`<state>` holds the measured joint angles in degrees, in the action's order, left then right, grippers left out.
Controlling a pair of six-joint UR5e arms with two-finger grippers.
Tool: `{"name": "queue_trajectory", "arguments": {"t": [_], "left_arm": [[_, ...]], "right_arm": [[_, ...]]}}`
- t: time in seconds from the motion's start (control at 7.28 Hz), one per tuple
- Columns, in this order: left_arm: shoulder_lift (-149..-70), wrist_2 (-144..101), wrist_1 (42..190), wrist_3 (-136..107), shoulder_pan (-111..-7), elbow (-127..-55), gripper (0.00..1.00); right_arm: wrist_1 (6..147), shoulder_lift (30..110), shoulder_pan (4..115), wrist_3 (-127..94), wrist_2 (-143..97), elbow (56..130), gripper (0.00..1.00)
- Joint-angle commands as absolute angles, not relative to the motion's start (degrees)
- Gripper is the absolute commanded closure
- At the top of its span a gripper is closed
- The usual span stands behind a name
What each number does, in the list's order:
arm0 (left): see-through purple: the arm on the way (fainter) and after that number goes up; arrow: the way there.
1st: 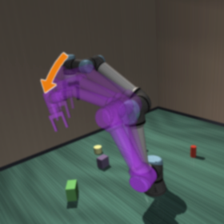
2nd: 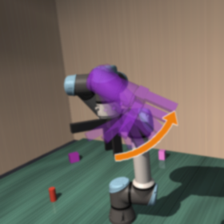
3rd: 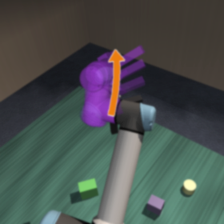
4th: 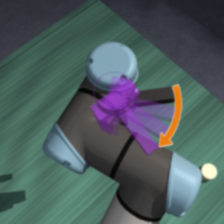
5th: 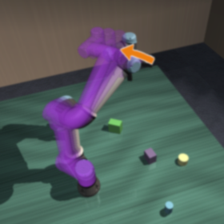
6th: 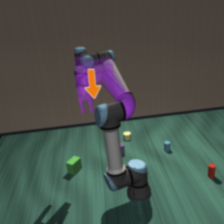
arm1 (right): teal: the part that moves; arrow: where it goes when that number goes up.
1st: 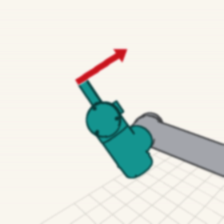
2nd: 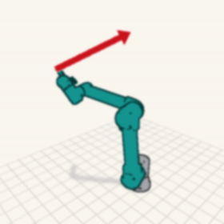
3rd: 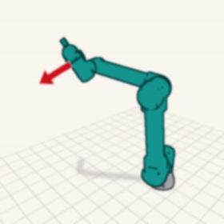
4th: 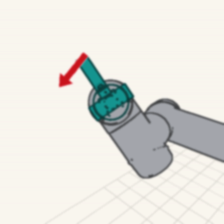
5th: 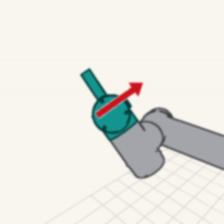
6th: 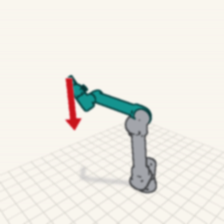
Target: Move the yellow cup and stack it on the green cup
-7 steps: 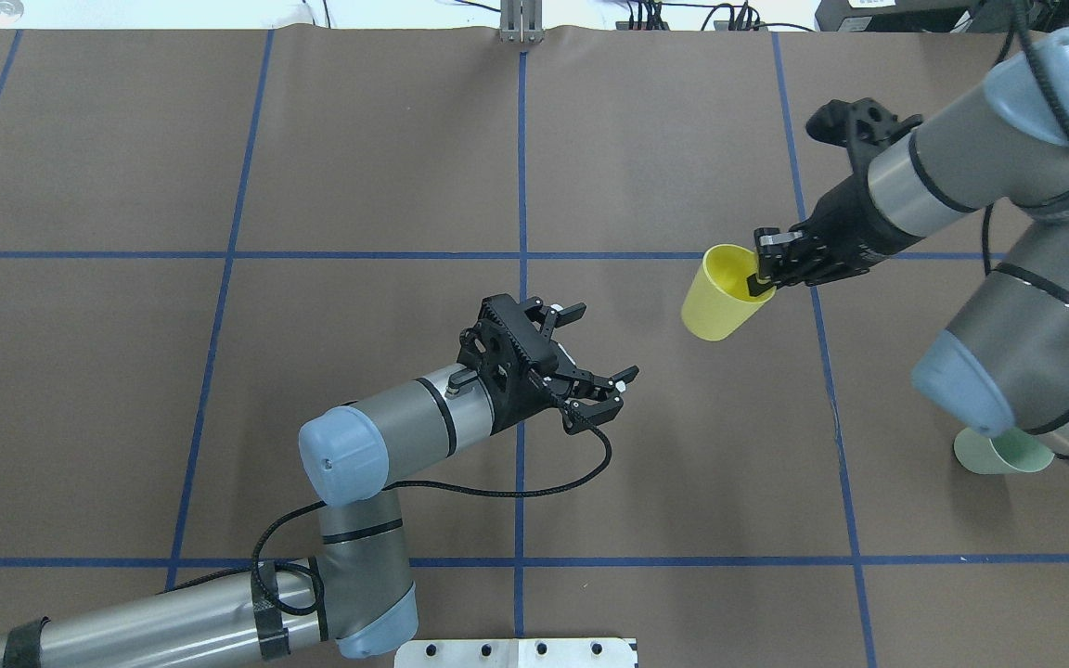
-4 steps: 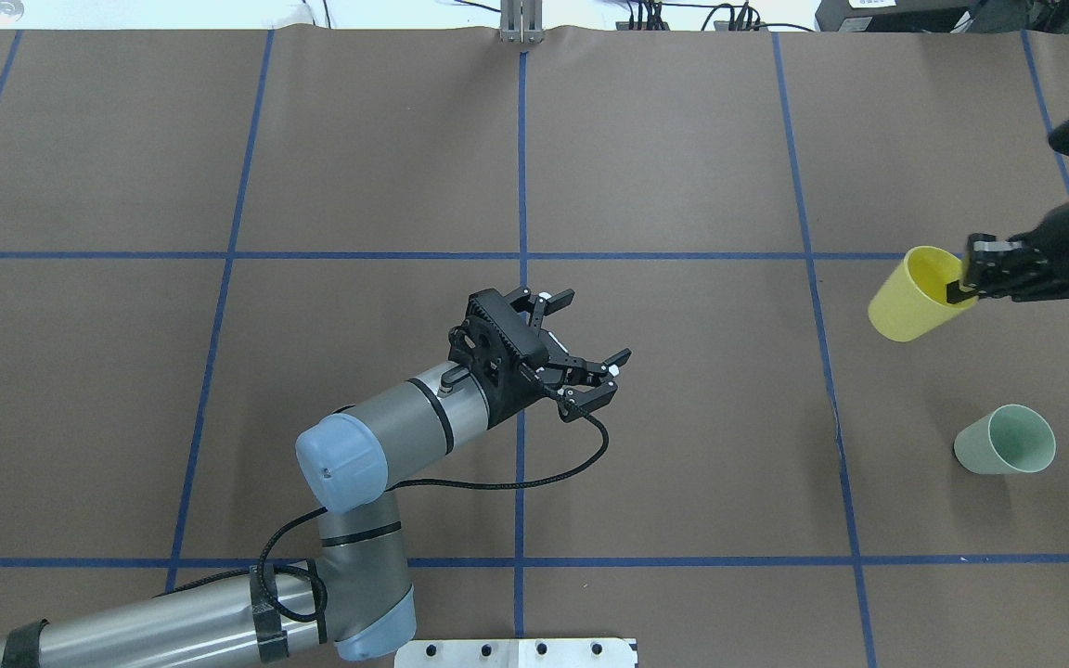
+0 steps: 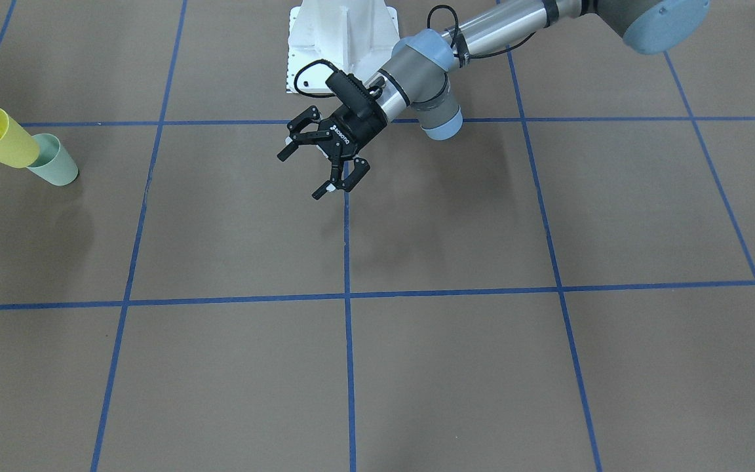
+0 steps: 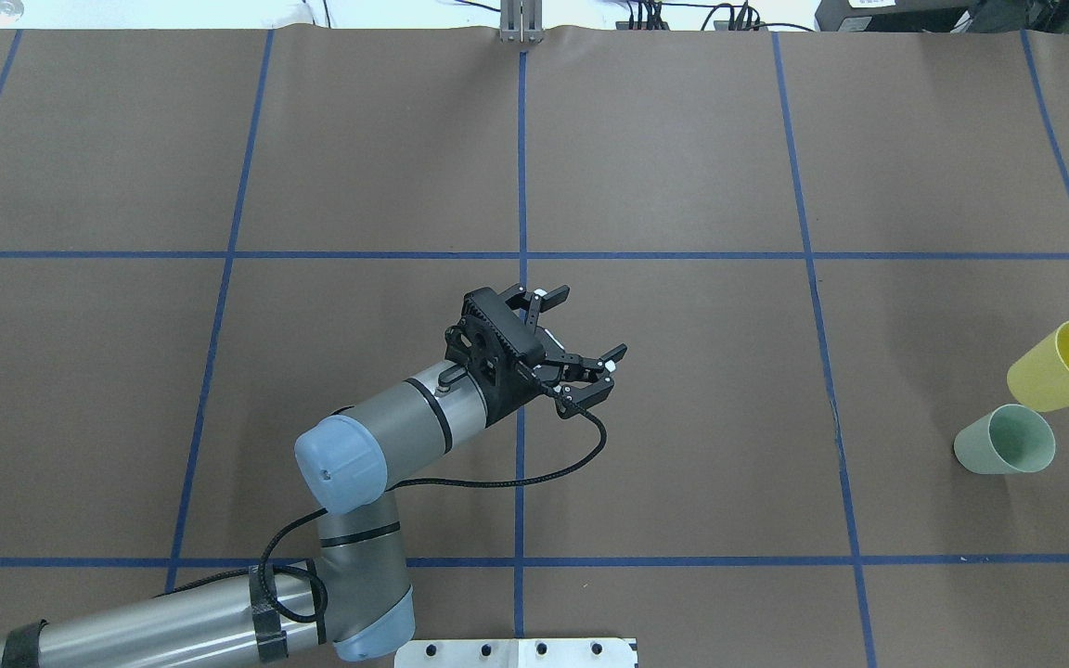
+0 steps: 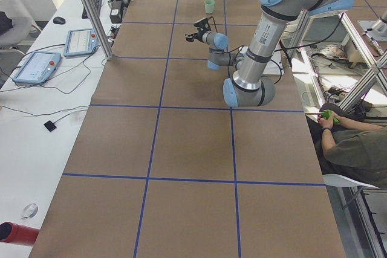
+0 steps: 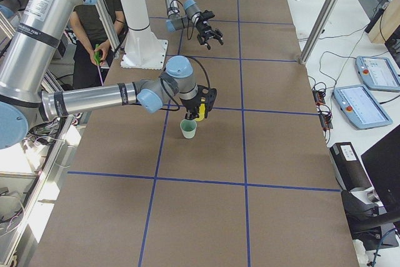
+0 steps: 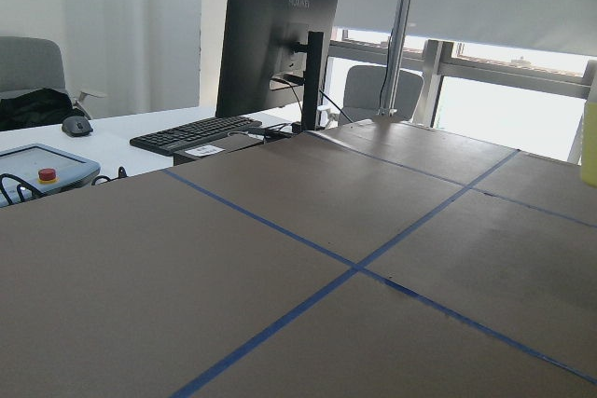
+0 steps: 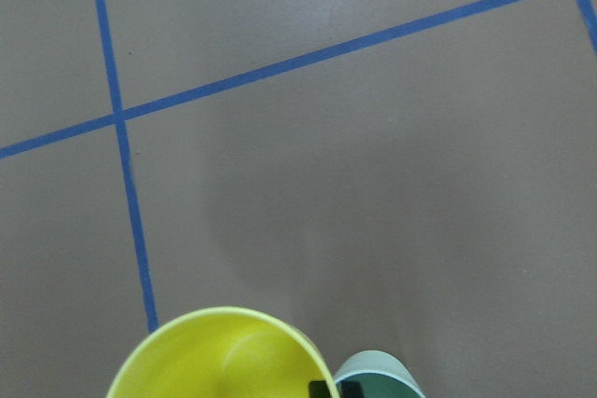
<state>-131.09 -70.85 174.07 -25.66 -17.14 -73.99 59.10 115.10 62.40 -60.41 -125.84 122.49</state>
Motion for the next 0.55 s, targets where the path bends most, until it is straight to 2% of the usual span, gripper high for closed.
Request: {"name": "queue_trajectory", "arguments": {"t": [0.0, 0.41], "left_arm": [[-131.22, -70.84, 174.11, -25.66, -17.14, -74.09, 0.00], [-131.05, -70.84, 174.11, -25.66, -17.05, -74.09, 0.00]], "right_arm": [[57.04, 117.42, 59.70, -60.55, -125.95, 122.26, 1.00], [57.04, 116.72, 57.83, -60.64, -125.86, 120.50, 1.00]]}}
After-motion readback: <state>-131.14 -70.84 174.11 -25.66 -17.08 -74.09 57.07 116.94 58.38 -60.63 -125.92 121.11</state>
